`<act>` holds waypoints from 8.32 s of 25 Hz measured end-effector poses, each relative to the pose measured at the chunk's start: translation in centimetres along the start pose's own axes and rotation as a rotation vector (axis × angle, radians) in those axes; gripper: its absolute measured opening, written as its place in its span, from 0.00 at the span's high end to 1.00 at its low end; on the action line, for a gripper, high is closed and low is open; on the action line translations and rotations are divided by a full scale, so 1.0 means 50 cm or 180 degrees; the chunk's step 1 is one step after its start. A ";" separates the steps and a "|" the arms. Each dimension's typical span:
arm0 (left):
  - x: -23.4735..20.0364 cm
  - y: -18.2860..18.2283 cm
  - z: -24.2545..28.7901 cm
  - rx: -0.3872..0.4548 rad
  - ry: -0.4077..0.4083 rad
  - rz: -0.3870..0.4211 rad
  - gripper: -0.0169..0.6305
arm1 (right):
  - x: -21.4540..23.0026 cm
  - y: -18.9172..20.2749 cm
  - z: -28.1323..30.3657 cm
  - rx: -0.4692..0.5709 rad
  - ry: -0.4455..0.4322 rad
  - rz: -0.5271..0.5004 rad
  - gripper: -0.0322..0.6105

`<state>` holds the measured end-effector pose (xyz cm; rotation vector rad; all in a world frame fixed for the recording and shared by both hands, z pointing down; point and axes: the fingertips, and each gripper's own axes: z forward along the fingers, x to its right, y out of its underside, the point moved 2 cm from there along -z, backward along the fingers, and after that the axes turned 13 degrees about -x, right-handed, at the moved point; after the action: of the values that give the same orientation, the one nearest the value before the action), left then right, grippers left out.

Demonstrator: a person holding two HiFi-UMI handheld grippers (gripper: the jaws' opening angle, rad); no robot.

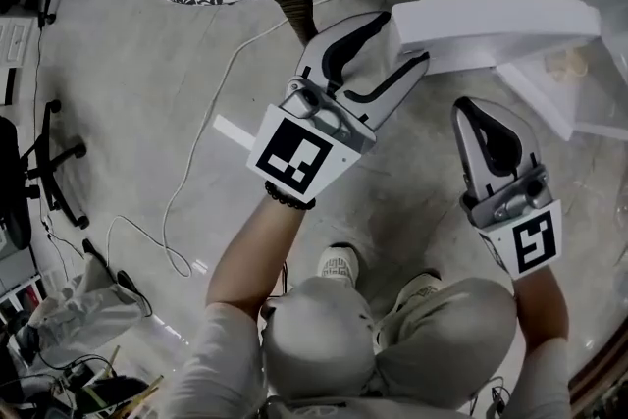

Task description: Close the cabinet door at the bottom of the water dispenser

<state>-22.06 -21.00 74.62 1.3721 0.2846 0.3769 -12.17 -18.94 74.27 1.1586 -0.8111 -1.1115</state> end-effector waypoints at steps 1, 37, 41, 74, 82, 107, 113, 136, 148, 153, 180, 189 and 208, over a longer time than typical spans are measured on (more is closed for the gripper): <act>0.000 -0.001 0.003 0.0006 0.0007 0.0001 0.64 | -0.001 0.001 0.002 -0.0001 -0.0003 -0.0004 0.92; 0.196 0.013 -0.049 -0.0450 0.0330 0.0041 0.70 | 0.011 0.169 -0.140 -0.0475 0.0505 -0.0007 0.92; 0.238 0.012 -0.053 -0.0457 0.0409 0.0101 0.69 | 0.014 0.186 -0.162 -0.0485 0.0587 0.0068 0.92; 0.415 0.003 -0.029 -0.0391 0.1099 0.0453 0.66 | -0.080 0.347 -0.241 -0.0826 0.0547 0.0141 0.66; 0.475 0.014 -0.017 -0.0392 0.1377 0.0765 0.82 | -0.074 0.358 -0.263 -0.0837 0.0702 0.0220 0.65; 0.585 0.024 0.049 -0.0346 0.2017 0.0869 0.83 | 0.006 0.379 -0.413 -0.0747 0.1480 0.0287 0.66; 0.588 0.031 0.058 -0.0341 0.2020 0.0864 0.83 | 0.041 0.394 -0.461 -0.0743 0.1748 0.0342 0.68; 0.584 0.039 0.124 -0.0361 0.1919 0.0761 0.87 | 0.209 0.425 -0.567 -0.0702 0.2416 0.0436 0.67; 0.604 0.047 0.295 -0.0350 0.1383 0.0835 0.96 | 0.285 0.428 -0.603 -0.0608 0.2843 0.0459 0.75; 0.639 0.053 0.349 -0.0349 0.1487 0.0962 0.96 | 0.328 0.437 -0.610 -0.0544 0.2920 0.0541 0.77; 0.642 0.003 0.412 -0.0157 0.1328 0.0866 0.96 | 0.504 0.443 -0.621 -0.0430 0.3239 0.0697 0.81; 0.636 0.009 0.392 -0.0167 0.1323 0.0961 0.96 | 0.532 0.445 -0.618 -0.0430 0.3282 0.0727 0.81; 0.569 0.016 0.348 -0.0322 0.1169 0.0970 0.96 | 0.405 0.382 -0.619 -0.0205 0.2969 0.0777 0.92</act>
<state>10.83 -24.44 79.12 1.2430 0.3531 0.8898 26.95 -29.03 84.30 1.3018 -0.1680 -0.3027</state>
